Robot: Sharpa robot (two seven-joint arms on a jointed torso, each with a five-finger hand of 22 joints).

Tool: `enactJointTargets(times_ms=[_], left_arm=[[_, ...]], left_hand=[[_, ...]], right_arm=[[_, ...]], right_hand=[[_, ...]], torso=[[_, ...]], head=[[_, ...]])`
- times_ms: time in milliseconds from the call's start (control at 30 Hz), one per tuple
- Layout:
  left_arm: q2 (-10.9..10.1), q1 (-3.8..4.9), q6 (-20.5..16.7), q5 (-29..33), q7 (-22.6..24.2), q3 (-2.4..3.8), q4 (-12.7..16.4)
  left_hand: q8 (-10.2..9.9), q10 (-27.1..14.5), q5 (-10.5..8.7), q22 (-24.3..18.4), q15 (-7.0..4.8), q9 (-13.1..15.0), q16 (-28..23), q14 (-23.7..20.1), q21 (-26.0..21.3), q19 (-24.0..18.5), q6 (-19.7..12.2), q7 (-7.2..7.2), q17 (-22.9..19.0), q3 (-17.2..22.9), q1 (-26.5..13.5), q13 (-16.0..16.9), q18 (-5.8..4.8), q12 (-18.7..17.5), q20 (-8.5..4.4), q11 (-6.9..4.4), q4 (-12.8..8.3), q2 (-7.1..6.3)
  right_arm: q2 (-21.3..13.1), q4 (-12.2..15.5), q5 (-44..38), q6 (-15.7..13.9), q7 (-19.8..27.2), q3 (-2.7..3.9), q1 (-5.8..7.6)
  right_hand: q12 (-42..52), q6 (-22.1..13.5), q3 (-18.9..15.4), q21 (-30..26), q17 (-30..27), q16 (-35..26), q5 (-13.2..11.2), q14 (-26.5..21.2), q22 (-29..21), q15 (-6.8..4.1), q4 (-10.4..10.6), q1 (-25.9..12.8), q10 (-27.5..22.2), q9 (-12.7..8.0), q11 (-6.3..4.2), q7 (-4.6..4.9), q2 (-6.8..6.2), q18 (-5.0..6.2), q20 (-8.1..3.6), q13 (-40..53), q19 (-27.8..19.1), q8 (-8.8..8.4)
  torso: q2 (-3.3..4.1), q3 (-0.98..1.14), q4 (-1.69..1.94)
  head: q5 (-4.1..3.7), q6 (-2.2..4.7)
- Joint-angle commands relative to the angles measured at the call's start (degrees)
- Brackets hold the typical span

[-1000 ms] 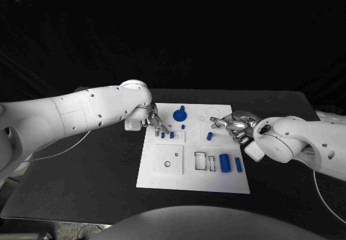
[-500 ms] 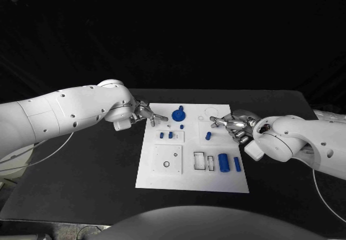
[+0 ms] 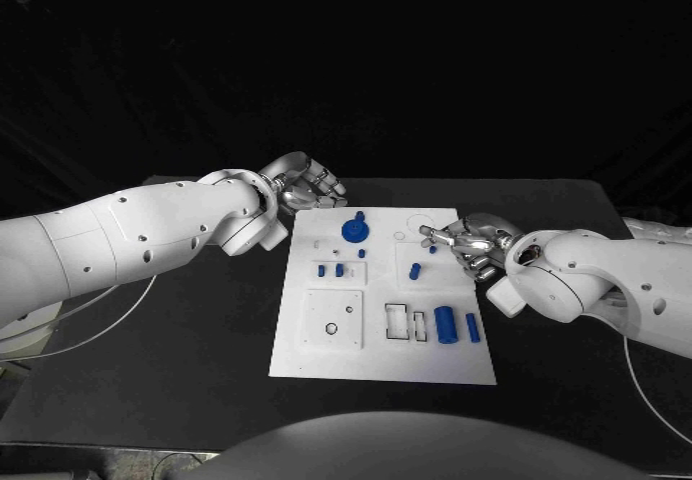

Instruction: Assemble the parts on the task board

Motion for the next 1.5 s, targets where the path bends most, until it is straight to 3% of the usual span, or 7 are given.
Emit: enactJointTargets(times_ms=[33, 133, 233, 433, 567, 933, 1500], left_arm=[[0.93, -0.52, -4.1, -6.14, 10.65, -0.08, -0.44], [2.05, -1.36, -3.14, -11.72, 11.09, -0.18, -1.38], [3.02, -2.22, -1.98, -18.2, 11.03, -0.22, -2.3], [5.41, -3.42, 2.82, -33.29, 10.53, -0.26, -4.48], [6.63, -3.69, 5.29, -40.9, 10.06, -0.27, -5.33], [8.75, -3.9, 7.36, -46.78, 7.52, -0.27, -7.4], [11.14, -4.27, 9.22, -50.22, 3.6, -0.27, -9.5]], left_hand=[[-1.75, -0.44, -2.32, 15.1, 0.62, -3.05, 0.15, 6.05, 0.14, 6.04, 0.98, 0.37, 15.06, 0.81, 1.89, -5.45, -0.42, -4.12, 0.64, 0.84, -0.12, -0.56], [-3.14, -0.22, -5.88, 15.1, 0.63, -5.48, 0.15, 6.05, 0.14, 6.04, 1.36, 0.11, 15.06, 1.93, 3.85, -9.12, -0.42, -6.2, 0.82, 1.03, -0.02, -0.63], [-3.45, 1.34, -7.26, 15.1, 0.46, -6.91, 0.15, 6.05, 0.14, 6.04, 2.33, -0.26, 15.06, 3.11, 5.54, -11.41, -0.42, -7.01, 0.71, 0.76, -0.03, -0.78], [-3.4, 5.04, -14.32, 15.1, -0.03, -9.67, 0.15, 6.05, 0.14, 6.04, 5.75, -1.78, 15.06, 5.61, 7.05, -16.37, -0.42, -9.17, 0.23, 0.32, -0.18, -0.36], [-3.18, 6.43, -15.97, 15.1, -0.07, -10.39, 0.15, 6.05, 0.14, 6.04, 7.26, -2.59, 15.06, 6.77, 7.75, -17.76, -0.42, -9.73, 0.15, 0.21, -0.09, 0.06], [-3.64, 6.38, -16.91, 15.1, -0.53, -11.83, 0.15, 6.05, 0.14, 6.04, 7.75, -2.18, 15.06, 8.66, 9.17, -18.67, -0.42, -11.54, -0.01, -0.43, -0.1, 0.04], [-3.76, 3.18, -16.91, 15.1, -1.35, -13.62, 0.15, 6.05, 0.14, 6.04, 6.88, -2.42, 15.06, 11.61, 11.11, -18.67, -0.42, -12.35, -0.25, -1.26, -0.35, -0.25]], right_arm=[[-0.16, 0.15, -1.72, -1.86, 3.92, -0.01, -0.03], [-0.33, 0.22, -1.94, -2.24, 4.46, -0.01, -0.03], [-0.44, 0.28, -2.0, -2.4, 4.71, -0.01, -0.03], [-0.65, 0.37, -2.04, -2.64, 4.94, -0.01, -0.03], [-0.74, 0.39, -2.03, -2.75, 4.96, -0.01, -0.03], [-0.81, 0.39, -1.98, -2.96, 4.99, -0.01, -0.03], [-0.68, 0.36, -1.93, -2.56, 4.54, -0.01, -0.03]], right_hand=[[0.16, -0.01, -0.37, 0.26, 15.09, 0.23, 0.17, 5.97, 15.05, 0.25, 0.03, 0.5, 6.01, 0.09, 0.24, 1.85, -0.03, -0.81, 0.27, 15.1, 6.0, 0.19], [0.16, -0.01, -0.38, 0.26, 15.09, 0.23, 0.16, 5.97, 15.05, 0.24, 0.04, 0.53, 6.01, 0.09, 0.23, 1.84, -0.04, -0.81, 0.27, 15.1, 6.0, 0.2], [0.16, -0.01, -0.39, 0.26, 15.09, 0.23, 0.14, 5.97, 15.05, 0.24, 0.05, 0.55, 6.01, 0.09, 0.22, 1.84, -0.04, -0.81, 0.27, 15.1, 6.0, 0.21], [0.16, 0.0, -0.4, 0.26, 15.09, 0.23, 0.13, 5.97, 15.05, 0.23, 0.08, 0.55, 6.01, 0.09, 0.22, 1.83, -0.03, -0.81, 0.26, 15.1, 6.0, 0.23], [0.16, 0.01, -0.41, 0.26, 15.09, 0.23, 0.11, 5.97, 15.05, 0.23, 0.11, 0.55, 6.01, 0.1, 0.22, 1.83, -0.01, -0.81, 0.26, 15.1, 6.0, 0.24], [0.16, 0.01, -0.43, 0.26, 15.09, 0.23, 0.07, 5.97, 15.05, 0.22, 0.15, 0.54, 6.01, 0.1, 0.21, 1.83, 0.02, -0.81, 0.26, 15.1, 6.0, 0.26], [0.16, 0.0, -0.45, 0.26, 15.09, 0.23, 0.03, 5.97, 15.05, 0.22, 0.18, 0.54, 6.01, 0.1, 0.2, 1.82, 0.06, -0.81, 0.25, 15.1, 6.0, 0.27]], torso=[[0.02, 0.02, -0.03], [0.0, 0.05, -0.01], [0.0, 0.08, -0.03], [0.01, 0.08, -0.04], [0.01, 0.07, -0.05], [-0.07, 0.08, 0.01], [-0.01, 0.07, 0.0]], head=[[-0.22, 0.0], [-0.25, 0.0], [-0.28, 0.0], [-0.45, 0.0], [-0.4, 0.0], [-0.38, 0.0], [-0.32, 0.0]])
